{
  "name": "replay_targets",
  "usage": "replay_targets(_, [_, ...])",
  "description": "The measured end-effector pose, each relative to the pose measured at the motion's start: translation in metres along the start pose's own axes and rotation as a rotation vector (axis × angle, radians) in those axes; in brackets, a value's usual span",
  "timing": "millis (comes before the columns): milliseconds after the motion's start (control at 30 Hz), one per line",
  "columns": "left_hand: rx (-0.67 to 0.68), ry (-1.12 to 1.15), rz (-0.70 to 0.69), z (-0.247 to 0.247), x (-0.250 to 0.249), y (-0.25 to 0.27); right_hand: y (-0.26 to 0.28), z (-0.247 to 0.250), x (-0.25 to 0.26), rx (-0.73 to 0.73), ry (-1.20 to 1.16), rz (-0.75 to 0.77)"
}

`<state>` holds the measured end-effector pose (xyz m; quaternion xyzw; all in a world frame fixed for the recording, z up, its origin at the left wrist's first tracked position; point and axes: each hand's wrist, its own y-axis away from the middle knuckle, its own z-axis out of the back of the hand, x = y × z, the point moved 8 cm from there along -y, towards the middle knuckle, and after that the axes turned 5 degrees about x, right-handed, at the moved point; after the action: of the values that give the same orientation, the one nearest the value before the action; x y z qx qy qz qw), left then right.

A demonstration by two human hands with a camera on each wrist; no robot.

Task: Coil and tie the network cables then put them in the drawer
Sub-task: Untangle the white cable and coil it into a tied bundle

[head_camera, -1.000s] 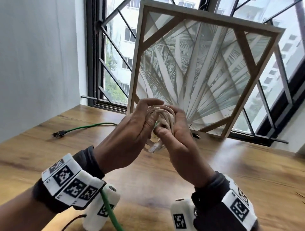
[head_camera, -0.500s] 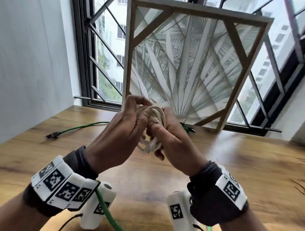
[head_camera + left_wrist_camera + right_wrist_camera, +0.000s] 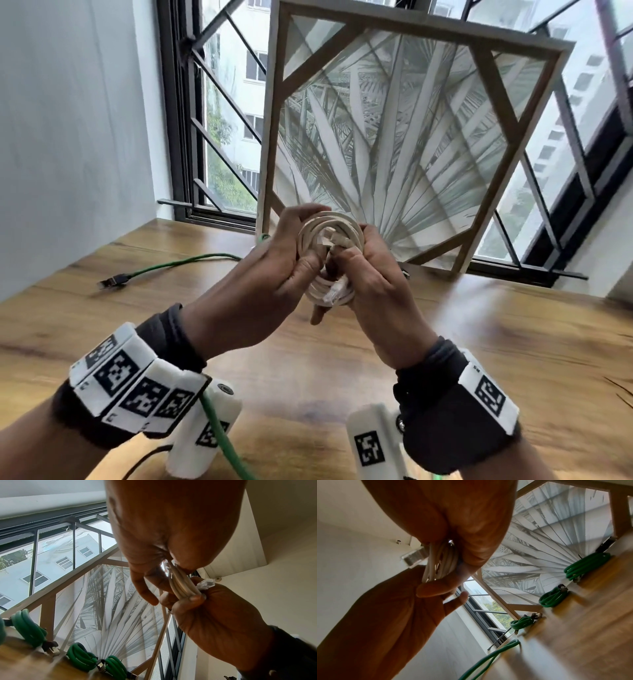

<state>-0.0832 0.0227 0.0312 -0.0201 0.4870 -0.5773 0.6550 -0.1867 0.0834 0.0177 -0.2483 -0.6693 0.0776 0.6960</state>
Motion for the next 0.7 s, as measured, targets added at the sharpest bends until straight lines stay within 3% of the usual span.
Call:
replay_targets(267, [-0.082, -0.068, -0.101, 0.009, -0.019, 0.002, -0.001, -0.01, 0.003, 0.13, 0.042, -0.001])
replay_targets(467, [-0.134, -0.044, -0.069, 0.014, -0.021, 0.003, 0.005, -0.019, 0.007, 0.18, -0.072, -0.04])
replay_targets(700, [-0.254, -0.081, -0.067, 0.025, -0.024, 0.004, 0.006, -0.018, 0.015, 0.082, -0.037, 0.047])
